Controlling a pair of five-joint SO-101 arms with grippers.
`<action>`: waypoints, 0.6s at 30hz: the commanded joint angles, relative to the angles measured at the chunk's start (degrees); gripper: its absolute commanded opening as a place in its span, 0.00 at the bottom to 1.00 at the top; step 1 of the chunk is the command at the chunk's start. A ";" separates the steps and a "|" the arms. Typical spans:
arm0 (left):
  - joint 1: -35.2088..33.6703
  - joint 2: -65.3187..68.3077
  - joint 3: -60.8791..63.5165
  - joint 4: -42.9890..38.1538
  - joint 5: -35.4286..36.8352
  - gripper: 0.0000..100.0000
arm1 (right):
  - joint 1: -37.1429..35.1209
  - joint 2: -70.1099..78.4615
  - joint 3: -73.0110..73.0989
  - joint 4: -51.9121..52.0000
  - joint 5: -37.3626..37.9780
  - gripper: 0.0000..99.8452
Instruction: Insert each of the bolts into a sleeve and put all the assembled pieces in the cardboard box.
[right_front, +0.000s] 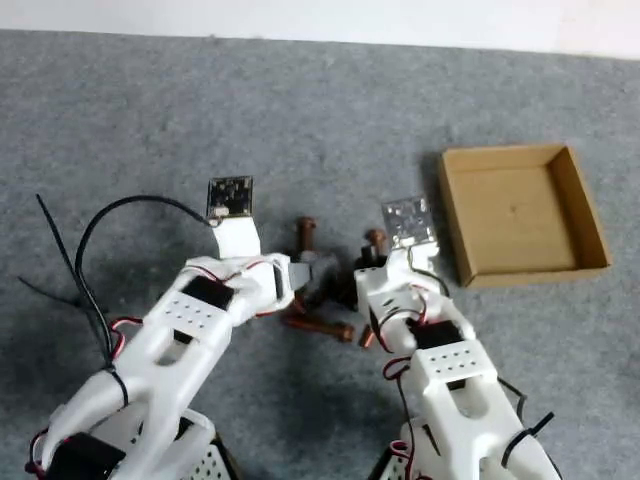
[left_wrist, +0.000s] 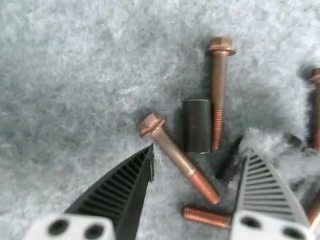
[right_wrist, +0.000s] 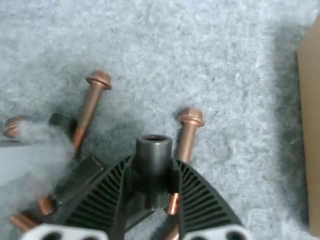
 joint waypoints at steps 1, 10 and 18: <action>1.01 5.58 -4.88 -0.35 0.53 0.26 | 0.40 -1.71 -0.31 -1.36 0.44 0.00; 1.01 15.08 -15.96 15.03 0.62 0.26 | 0.48 -1.71 -0.31 -1.36 0.44 0.00; 1.27 16.04 -15.78 15.03 0.62 0.26 | 0.48 -1.71 -0.31 -1.36 0.44 0.00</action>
